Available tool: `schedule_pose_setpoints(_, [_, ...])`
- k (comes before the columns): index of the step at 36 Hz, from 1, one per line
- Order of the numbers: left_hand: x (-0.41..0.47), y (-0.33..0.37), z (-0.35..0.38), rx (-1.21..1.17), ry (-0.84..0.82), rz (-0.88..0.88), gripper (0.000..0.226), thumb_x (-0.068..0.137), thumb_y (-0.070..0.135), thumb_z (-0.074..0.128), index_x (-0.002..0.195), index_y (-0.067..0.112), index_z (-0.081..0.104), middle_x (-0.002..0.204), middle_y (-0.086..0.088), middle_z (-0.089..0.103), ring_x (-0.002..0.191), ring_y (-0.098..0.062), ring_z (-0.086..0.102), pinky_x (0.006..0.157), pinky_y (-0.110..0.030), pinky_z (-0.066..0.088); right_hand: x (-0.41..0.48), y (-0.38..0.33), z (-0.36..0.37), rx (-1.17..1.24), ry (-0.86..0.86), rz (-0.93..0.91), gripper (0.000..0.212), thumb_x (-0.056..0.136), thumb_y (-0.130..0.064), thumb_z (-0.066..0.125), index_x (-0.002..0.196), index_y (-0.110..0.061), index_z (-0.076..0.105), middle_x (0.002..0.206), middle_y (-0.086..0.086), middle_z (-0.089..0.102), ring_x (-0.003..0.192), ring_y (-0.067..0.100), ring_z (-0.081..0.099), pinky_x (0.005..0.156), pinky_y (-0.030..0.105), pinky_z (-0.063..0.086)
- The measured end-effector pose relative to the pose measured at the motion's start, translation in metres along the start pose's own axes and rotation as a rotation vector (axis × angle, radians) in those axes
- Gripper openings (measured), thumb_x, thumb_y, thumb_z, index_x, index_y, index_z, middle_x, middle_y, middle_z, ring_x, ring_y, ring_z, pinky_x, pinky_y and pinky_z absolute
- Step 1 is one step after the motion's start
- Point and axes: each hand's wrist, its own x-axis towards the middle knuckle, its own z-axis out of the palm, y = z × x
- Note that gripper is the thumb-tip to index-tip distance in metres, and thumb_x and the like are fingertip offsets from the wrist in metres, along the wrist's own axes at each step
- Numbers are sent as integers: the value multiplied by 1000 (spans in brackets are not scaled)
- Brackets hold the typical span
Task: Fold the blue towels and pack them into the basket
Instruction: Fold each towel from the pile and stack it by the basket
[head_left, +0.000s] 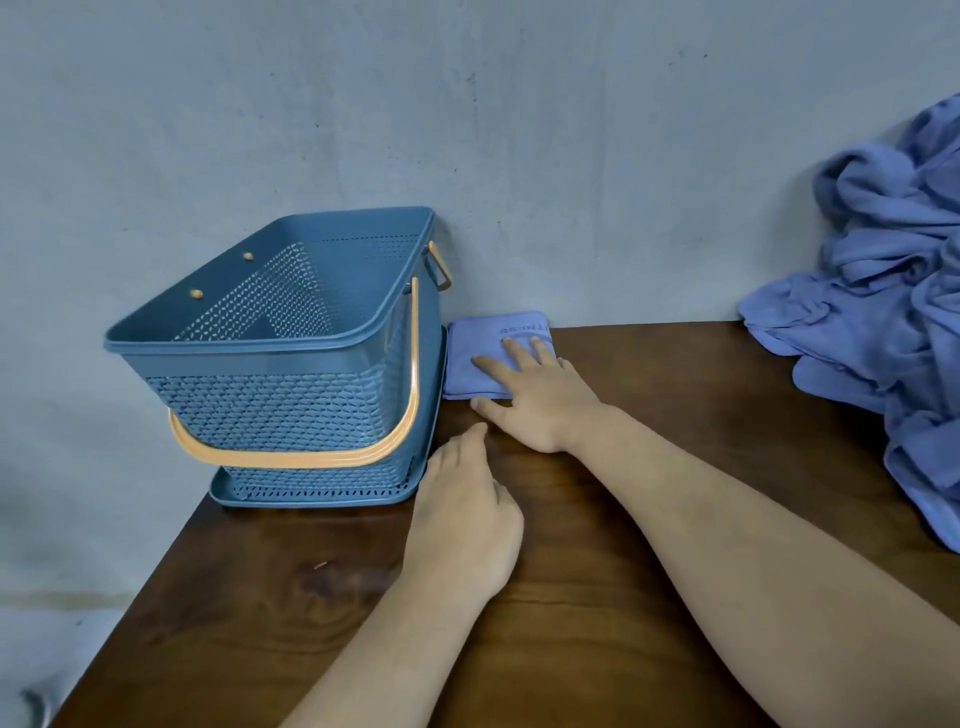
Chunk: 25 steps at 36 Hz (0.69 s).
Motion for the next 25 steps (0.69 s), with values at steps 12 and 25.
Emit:
schedule_pose_setpoints(12, [-2,4,-5,131,-47,50,62,105,11,43,165,17,29,166,2,36,155,-15,26,128,-29,19,-48,1,-10,1,256,-1,75,98,-62,52,163,-31,31,174,3,22,162,26,9,126,49,22])
schedule_pose_setpoints(25, [-25,65,44,329,-96,284,36,105,46,41,137,42,56,137,22,56,129,-9,50,106,-33,42,-237,70,-59,-118,326,85,57,99,-56,46,153,-37,45,166,-13,34,162,15,12,129,52,18])
